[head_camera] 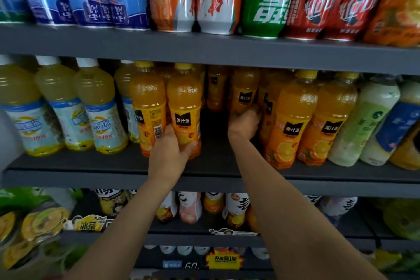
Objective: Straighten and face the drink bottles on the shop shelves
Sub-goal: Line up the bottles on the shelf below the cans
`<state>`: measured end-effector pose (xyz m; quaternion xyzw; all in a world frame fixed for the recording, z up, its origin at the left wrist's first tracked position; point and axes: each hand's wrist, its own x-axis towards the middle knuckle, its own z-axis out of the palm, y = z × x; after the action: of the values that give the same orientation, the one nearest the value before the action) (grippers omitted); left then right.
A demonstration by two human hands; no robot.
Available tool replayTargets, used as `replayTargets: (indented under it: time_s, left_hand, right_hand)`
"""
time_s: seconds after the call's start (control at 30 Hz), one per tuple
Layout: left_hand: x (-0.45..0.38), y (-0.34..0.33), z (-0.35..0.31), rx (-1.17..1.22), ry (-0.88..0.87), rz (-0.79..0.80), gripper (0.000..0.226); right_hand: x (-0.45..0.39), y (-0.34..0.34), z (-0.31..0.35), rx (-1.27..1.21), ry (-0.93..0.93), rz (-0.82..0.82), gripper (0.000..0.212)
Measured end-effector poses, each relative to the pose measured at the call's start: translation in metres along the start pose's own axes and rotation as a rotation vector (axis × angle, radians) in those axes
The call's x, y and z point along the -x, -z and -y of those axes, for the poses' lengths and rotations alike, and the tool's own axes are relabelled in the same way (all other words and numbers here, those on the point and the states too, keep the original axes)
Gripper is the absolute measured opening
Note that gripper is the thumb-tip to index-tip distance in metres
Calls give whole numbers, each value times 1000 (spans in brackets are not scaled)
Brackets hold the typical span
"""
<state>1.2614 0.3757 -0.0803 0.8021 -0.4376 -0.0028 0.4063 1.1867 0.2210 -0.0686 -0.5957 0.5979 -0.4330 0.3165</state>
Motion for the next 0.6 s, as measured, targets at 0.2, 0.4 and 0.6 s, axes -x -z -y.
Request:
replayTargets:
  time_s: [0.2, 0.4, 0.6]
  left_hand:
    - [0, 0, 0, -10, 16, 15, 52]
    - [-1, 0, 0, 5, 30, 24, 53]
    - [-2, 1, -1, 6, 20, 17, 50]
  right_hand:
    - [5, 3, 1, 23, 0, 18, 60]
    - [27, 7, 4, -74, 57, -29, 55]
    - [63, 10, 2, -469, 220, 505, 23]
